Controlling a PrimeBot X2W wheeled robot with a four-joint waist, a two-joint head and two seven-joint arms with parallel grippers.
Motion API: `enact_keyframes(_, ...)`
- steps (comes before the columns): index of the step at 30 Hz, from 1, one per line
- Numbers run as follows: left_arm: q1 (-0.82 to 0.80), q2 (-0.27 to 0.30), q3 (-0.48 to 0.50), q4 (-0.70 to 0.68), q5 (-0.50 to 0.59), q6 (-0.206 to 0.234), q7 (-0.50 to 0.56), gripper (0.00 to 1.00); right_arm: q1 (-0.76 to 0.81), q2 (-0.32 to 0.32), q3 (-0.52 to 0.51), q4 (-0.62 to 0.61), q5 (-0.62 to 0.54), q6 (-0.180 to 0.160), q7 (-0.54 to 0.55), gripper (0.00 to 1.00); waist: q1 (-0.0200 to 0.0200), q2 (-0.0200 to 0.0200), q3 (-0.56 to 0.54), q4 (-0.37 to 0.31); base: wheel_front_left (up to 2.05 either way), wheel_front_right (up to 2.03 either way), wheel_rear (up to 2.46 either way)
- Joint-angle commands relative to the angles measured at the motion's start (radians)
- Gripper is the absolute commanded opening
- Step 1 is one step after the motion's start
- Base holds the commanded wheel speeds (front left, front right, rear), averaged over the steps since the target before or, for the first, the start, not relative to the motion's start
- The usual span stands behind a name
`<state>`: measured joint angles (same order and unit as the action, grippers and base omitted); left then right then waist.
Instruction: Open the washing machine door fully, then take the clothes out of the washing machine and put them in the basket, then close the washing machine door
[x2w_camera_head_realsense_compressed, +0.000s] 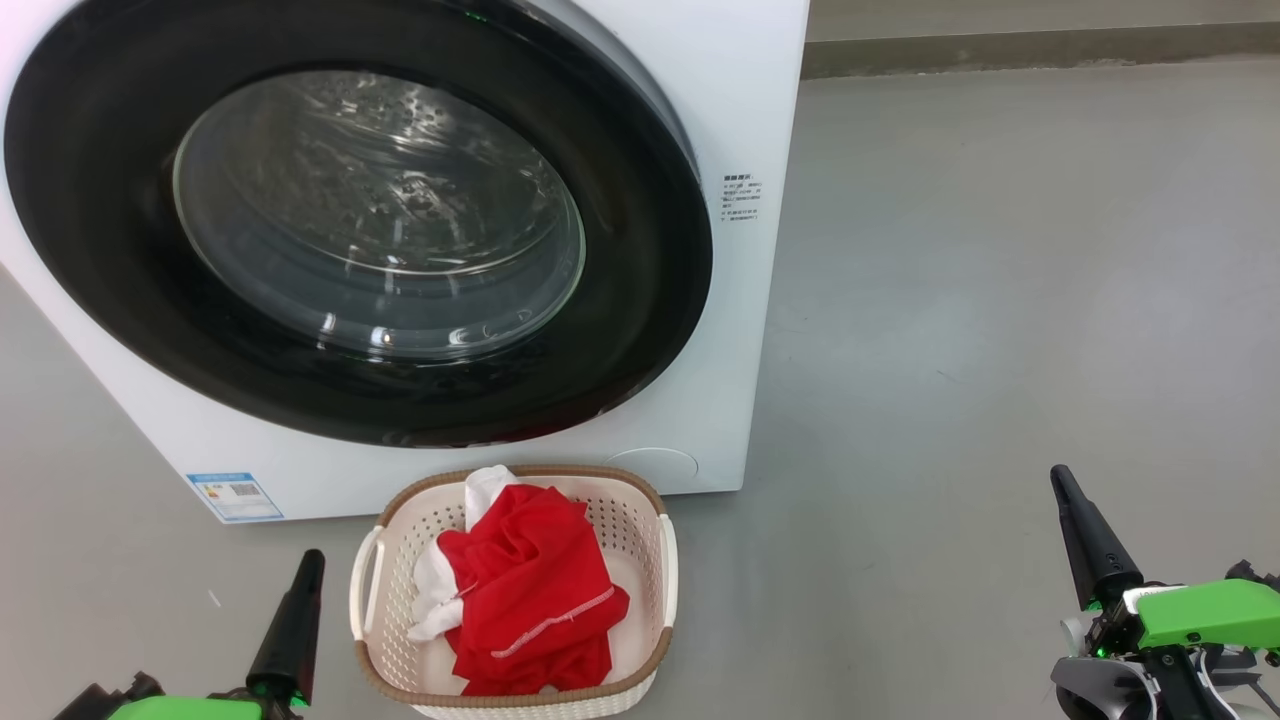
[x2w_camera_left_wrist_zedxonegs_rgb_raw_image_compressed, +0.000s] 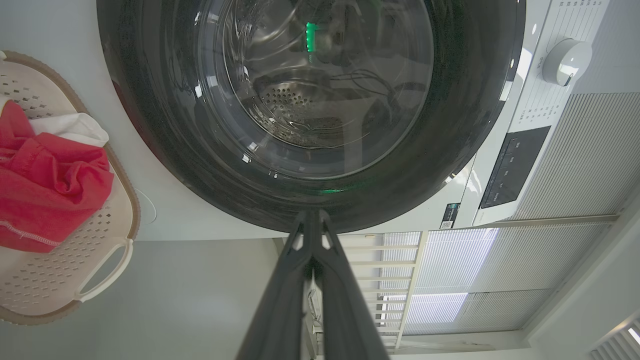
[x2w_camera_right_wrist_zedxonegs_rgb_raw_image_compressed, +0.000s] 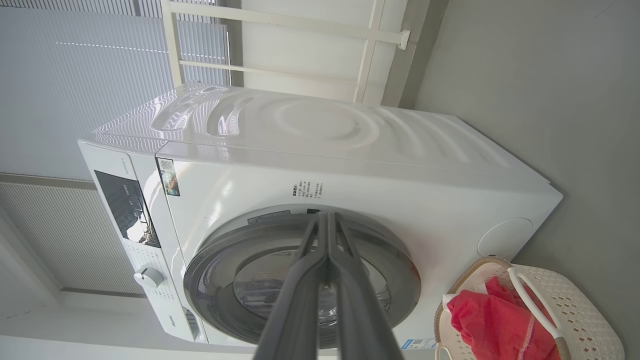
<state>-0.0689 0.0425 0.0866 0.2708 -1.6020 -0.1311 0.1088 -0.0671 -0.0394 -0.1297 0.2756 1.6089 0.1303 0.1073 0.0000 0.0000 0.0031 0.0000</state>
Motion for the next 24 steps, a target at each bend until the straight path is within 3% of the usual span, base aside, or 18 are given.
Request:
enact_keyframes(1,-0.039,0.008,0.027,-0.026,-0.007,0.0,0.004,0.0,-0.041,-0.011,0.016,-0.031,0.0,0.0,0.006,0.0,0.0,0.0,0.0,0.0,0.0,0.0,0.0)
enact_keyframes(24,-0.039,0.008,0.027,-0.026,-0.007,0.0,0.004,0.0,-0.041,-0.011,0.016,-0.031,0.0,0.0,0.006,0.0,0.0,0.0,0.0,0.0,0.0,0.0,0.0)
